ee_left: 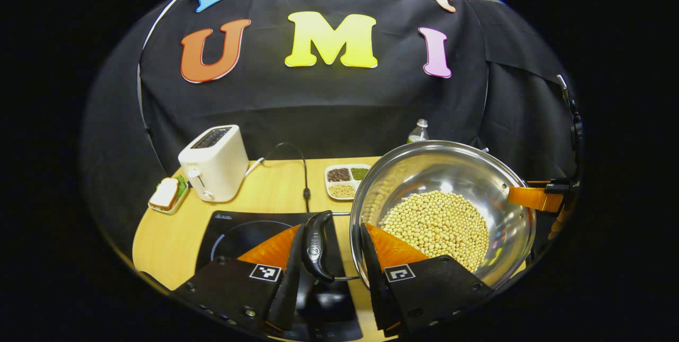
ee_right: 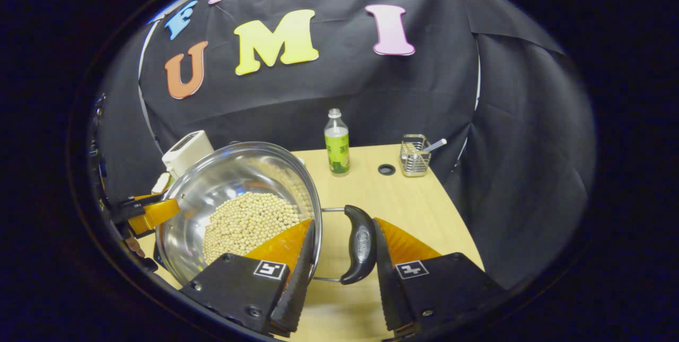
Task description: First push the handle of the pot to place it horizontally, then grasp the pot with both hands and set it on the induction cooktop.
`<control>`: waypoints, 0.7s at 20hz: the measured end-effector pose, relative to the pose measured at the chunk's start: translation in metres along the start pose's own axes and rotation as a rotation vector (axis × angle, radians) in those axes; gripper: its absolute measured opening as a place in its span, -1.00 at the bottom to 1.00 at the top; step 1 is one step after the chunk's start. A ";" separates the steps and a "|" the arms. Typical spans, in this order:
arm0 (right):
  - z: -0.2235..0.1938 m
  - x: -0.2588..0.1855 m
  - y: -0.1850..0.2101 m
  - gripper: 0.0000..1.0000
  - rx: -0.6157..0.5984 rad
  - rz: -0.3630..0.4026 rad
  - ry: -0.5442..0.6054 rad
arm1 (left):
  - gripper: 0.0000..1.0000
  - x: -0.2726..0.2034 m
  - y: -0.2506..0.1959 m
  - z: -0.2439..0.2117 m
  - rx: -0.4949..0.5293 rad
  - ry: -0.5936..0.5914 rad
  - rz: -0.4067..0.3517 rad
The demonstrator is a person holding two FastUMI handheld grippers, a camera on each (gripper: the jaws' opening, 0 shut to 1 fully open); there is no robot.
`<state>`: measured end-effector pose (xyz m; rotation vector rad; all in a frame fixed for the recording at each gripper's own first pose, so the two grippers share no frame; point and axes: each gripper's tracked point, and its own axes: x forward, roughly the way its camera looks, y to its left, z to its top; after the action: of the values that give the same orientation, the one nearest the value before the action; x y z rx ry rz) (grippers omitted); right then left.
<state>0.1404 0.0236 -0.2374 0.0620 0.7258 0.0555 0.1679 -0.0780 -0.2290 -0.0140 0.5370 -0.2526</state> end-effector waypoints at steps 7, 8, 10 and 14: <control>0.021 0.005 0.082 0.23 -0.002 0.070 -0.013 | 0.11 -0.023 0.079 0.024 -0.025 -0.037 0.082; 0.024 0.007 0.095 0.19 -0.004 0.081 -0.016 | 0.11 -0.025 0.091 0.027 -0.032 -0.042 0.096; 0.029 0.014 0.120 0.23 -0.008 0.104 -0.012 | 0.11 -0.030 0.116 0.031 -0.050 -0.048 0.125; 0.023 0.032 0.167 0.22 -0.021 0.144 0.022 | 0.11 -0.034 0.161 0.023 -0.080 -0.037 0.181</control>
<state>0.1748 0.1917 -0.2292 0.0942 0.7416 0.2017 0.1887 0.0849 -0.2051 -0.0470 0.5075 -0.0538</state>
